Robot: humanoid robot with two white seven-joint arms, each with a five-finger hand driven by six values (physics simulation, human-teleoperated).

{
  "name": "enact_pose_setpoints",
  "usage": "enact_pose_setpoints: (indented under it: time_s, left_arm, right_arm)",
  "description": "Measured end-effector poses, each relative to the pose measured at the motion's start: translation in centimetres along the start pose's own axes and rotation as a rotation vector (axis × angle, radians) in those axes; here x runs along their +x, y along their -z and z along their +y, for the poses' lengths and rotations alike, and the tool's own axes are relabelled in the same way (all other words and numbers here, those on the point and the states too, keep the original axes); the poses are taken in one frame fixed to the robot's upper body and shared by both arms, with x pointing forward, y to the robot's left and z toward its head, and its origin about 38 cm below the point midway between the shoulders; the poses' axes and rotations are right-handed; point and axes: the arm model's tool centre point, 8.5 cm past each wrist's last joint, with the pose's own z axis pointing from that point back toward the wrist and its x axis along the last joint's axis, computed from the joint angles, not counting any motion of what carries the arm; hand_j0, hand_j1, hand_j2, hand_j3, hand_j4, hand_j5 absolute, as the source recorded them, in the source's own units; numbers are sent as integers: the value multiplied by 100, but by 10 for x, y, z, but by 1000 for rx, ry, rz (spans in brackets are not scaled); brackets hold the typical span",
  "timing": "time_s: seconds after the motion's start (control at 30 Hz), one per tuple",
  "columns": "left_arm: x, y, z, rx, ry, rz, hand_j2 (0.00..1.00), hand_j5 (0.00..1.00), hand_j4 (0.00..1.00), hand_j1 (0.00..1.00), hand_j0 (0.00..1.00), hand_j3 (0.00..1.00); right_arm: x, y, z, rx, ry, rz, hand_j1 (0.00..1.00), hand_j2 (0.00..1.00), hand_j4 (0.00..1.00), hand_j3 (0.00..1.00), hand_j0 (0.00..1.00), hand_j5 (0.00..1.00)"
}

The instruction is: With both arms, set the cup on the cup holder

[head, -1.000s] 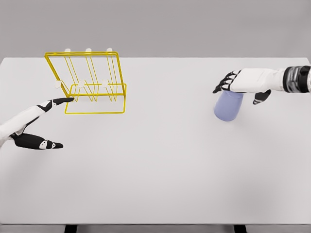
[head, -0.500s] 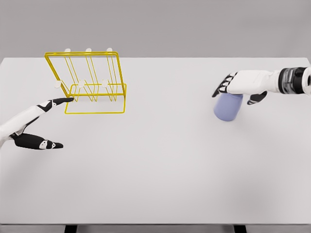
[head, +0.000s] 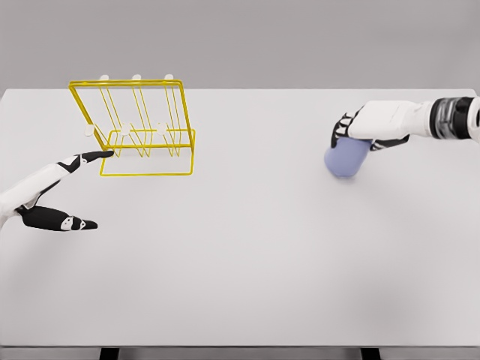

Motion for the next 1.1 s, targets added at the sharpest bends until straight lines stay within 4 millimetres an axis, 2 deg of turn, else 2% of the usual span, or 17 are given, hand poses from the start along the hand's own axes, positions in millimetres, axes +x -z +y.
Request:
enact_pose_setpoints:
  time_s: [0.13,0.33,0.5,0.87,1.1]
  left_arm:
    - [0,0,0,0,0,0,100,100,100,100,100,100]
    - [0,0,0,0,0,0,100,100,100,100,100,100]
    - [0,0,0,0,0,0,100,100,100,100,100,100]
    - [0,0,0,0,0,0,100,100,100,100,100,100]
    - [0,0,0,0,0,0,100,100,100,100,100,100]
  right_arm:
    - [10,-6,-22,-55,-49,-15,55,55,55,55,55,55]
    - [50,-4,-54,-132,-156,-106,57,57,57,57,57,57]
    - [82,12,-72,-181,-206,-191,57,57,57,57,57,57]
    - [145,56,-92,-223,-260,-368,59,59,59,59,59,59]
    - [171,74,-96,-216,-284,-440,59,59,59,59,59,59]
